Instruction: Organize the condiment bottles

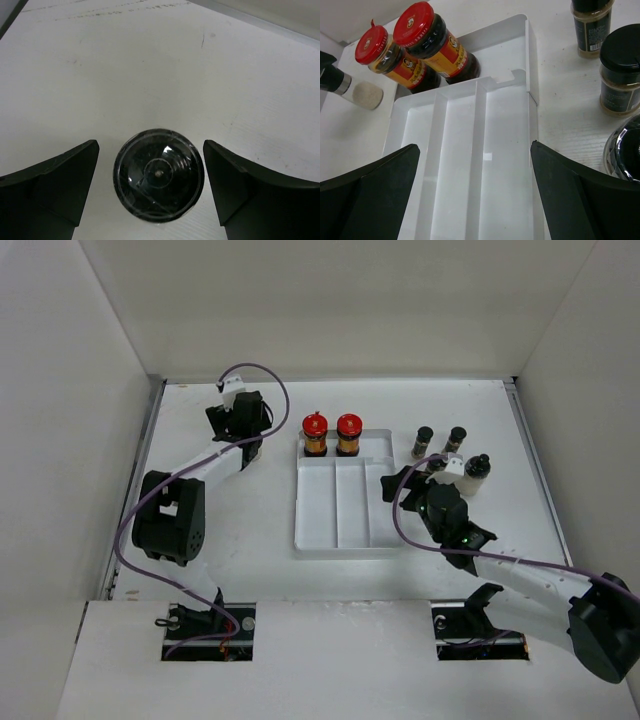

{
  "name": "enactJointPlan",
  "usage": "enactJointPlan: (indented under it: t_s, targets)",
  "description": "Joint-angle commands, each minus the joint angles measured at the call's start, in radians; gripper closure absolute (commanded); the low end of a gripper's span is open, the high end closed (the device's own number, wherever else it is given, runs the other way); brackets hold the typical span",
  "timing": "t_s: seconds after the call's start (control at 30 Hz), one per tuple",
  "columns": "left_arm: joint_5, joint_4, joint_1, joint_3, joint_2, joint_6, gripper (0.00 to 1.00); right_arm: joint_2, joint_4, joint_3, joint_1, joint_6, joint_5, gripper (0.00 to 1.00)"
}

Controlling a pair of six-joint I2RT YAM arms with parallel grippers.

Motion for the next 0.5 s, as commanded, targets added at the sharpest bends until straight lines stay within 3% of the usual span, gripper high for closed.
enactJointPlan:
  t_s: [0.0,0.1,0.3,0.47]
  targets:
    - [0.017,0.029,0.004,0.064,0.026,0.026,0.16,0.006,0.061,0.043,0.011,-0.010,-0.011,0.00]
    - [0.017,0.026,0.000,0.061,0.037,0.022,0.23,-0.001,0.061,0.043,0.011,-0.010,-0.010,0.00]
    - [0.003,0.037,-0.005,0.009,-0.012,0.006,0.55,0.004,0.061,0.043,0.009,-0.010,-0.010,0.00]
    - [-0.026,0.037,-0.054,-0.034,-0.171,0.009,0.58,0.010,0.064,0.042,0.011,-0.010,-0.013,0.00]
